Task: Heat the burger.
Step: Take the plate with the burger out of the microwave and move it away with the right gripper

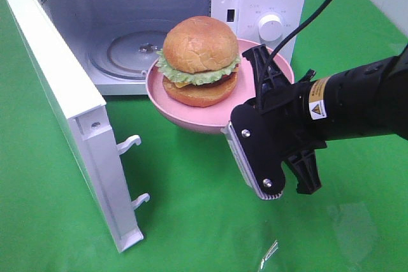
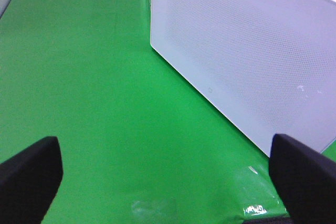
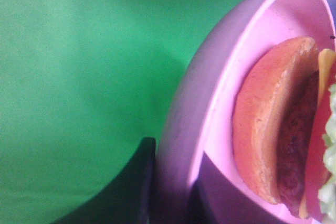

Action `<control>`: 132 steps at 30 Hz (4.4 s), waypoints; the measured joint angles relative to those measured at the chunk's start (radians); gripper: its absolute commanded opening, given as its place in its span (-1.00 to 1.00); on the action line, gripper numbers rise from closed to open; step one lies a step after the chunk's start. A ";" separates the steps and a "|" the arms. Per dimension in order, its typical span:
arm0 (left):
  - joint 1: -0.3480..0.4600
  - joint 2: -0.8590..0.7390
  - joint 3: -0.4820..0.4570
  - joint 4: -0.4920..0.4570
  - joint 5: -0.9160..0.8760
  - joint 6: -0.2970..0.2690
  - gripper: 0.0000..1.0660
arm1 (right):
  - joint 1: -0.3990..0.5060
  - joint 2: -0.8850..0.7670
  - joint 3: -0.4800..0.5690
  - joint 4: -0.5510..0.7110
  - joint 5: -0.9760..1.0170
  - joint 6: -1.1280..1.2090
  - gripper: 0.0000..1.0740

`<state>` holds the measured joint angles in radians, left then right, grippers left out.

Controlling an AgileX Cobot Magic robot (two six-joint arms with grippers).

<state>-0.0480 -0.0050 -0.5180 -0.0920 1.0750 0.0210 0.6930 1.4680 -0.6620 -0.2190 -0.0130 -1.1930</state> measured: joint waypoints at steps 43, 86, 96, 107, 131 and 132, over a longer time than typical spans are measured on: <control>0.000 0.000 0.000 0.000 0.000 0.000 0.89 | -0.001 -0.616 0.174 -0.067 0.441 0.178 -1.00; 0.000 0.000 0.000 0.000 0.000 0.000 0.89 | -0.001 -0.655 0.174 -0.545 0.999 1.229 -1.00; 0.000 0.000 0.000 0.000 0.000 0.000 0.89 | -0.001 -0.500 0.152 -0.572 1.107 1.471 -1.00; 0.000 0.000 0.000 0.000 0.000 0.000 0.89 | -0.001 -0.328 0.039 -0.632 1.183 1.834 -1.00; 0.000 0.000 0.000 0.000 0.000 0.000 0.89 | -0.070 -0.090 0.031 -0.654 1.100 2.100 -1.00; 0.000 0.000 0.000 0.000 0.000 0.000 0.89 | -0.086 -0.083 0.031 -0.654 1.089 2.105 -1.00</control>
<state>-0.0480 -0.0050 -0.5180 -0.0920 1.0750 0.0210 0.6070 1.3850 -0.6310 -0.8730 1.0760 0.9120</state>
